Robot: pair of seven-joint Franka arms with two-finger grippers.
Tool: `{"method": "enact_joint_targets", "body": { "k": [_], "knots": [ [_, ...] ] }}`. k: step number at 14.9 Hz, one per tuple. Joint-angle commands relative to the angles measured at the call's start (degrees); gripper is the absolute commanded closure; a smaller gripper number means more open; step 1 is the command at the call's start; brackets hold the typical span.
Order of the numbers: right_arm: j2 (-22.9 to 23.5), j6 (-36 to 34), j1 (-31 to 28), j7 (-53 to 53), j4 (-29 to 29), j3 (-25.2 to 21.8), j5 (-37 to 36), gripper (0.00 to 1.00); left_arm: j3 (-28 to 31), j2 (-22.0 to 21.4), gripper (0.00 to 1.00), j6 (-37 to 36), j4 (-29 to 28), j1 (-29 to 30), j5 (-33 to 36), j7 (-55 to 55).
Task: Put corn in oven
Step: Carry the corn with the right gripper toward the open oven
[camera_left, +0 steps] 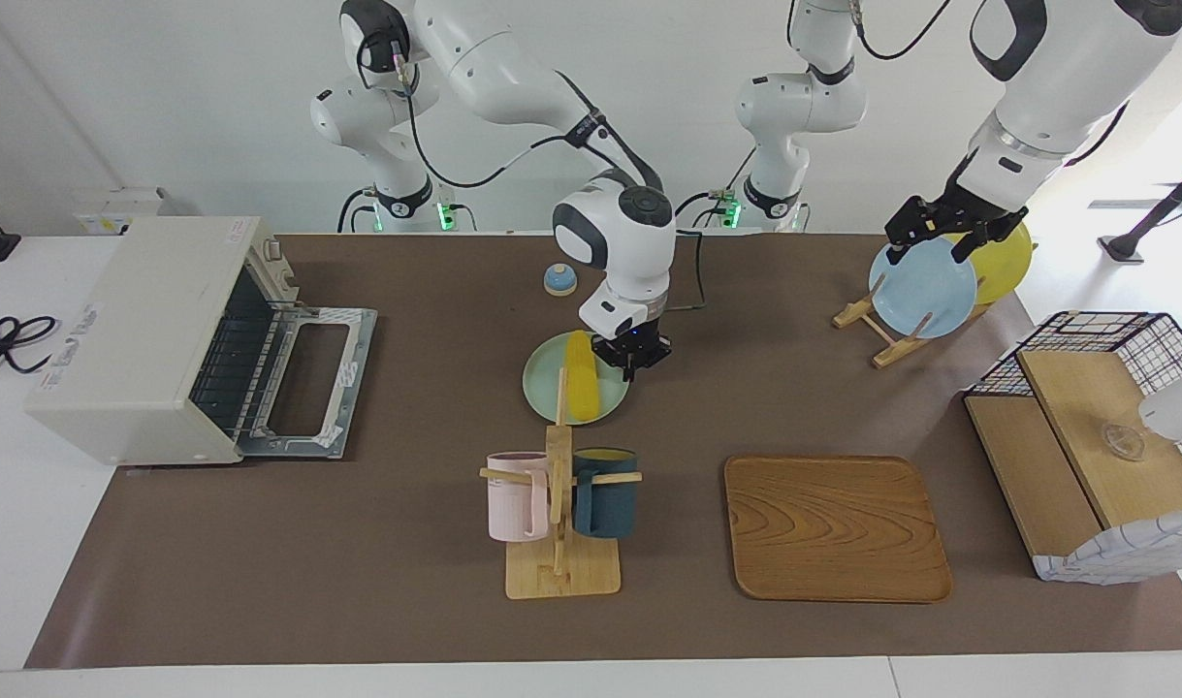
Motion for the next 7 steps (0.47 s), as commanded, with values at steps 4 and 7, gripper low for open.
{"method": "enact_joint_targets", "body": {
  "k": [4,7],
  "knots": [
    [-2.77,-17.50,-6.11,-9.92,7.16,0.00,-3.53,1.00,-0.75,0.51,0.00,-0.21,2.13,-0.13,3.30,1.98],
    [-4.45,-22.34,-7.42,-10.38,6.89,-0.18,-7.03,1.00,-0.84,0.52,0.00,-3.91,3.01,0.13,3.12,1.98]
  ]
}}
